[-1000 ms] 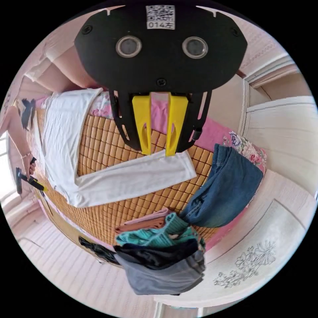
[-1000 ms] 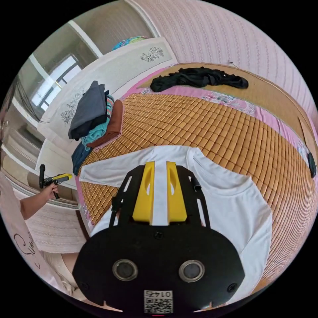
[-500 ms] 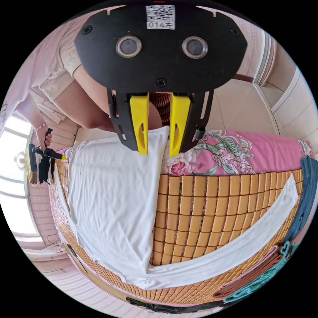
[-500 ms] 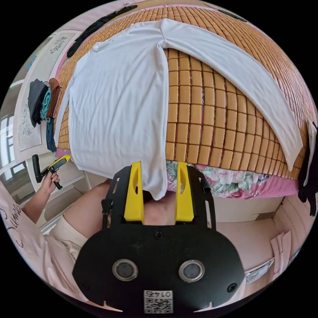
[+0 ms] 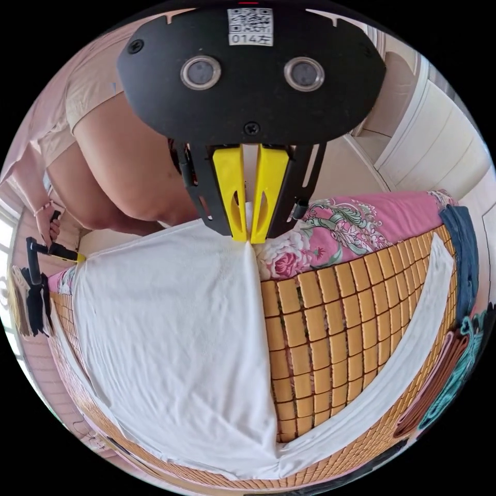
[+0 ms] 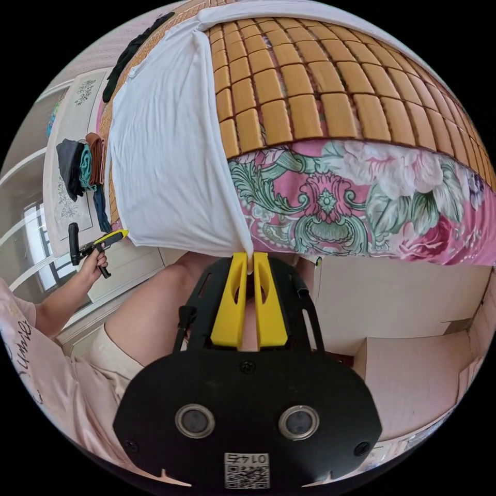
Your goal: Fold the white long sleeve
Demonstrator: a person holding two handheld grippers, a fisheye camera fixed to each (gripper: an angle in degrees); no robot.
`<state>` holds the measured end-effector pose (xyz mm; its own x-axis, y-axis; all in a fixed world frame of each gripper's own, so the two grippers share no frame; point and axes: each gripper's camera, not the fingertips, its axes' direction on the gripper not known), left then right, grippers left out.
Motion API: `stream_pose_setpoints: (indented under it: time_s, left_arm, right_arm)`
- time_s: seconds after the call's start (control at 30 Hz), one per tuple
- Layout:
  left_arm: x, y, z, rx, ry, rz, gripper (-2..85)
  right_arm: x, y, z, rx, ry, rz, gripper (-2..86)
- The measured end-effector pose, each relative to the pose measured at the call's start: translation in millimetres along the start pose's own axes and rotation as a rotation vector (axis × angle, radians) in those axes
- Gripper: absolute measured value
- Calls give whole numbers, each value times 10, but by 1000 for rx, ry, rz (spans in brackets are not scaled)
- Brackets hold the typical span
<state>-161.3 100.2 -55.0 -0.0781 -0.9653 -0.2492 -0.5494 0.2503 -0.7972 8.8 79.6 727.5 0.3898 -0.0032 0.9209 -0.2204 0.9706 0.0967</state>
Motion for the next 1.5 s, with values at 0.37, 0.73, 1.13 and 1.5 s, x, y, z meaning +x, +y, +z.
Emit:
stream_pose_setpoints:
  time_s: [0.37,0.73,1.13,1.5]
  left_arm:
    - [376,429,74,205,-89,18,-1]
    - [496,1274,188,508,-6,38,-1]
    - [1095,2385,-465,765,-88,145,25]
    - [2878,778,-892,830,-94,600,63]
  right_arm:
    - [756,76,307,92,-36,-154,10]
    - [1334,836,537,396,-82,-156,12]
    - [1513,1395,473,1045,50,-15,96]
    - [2394,874,433,1215,71,316,106]
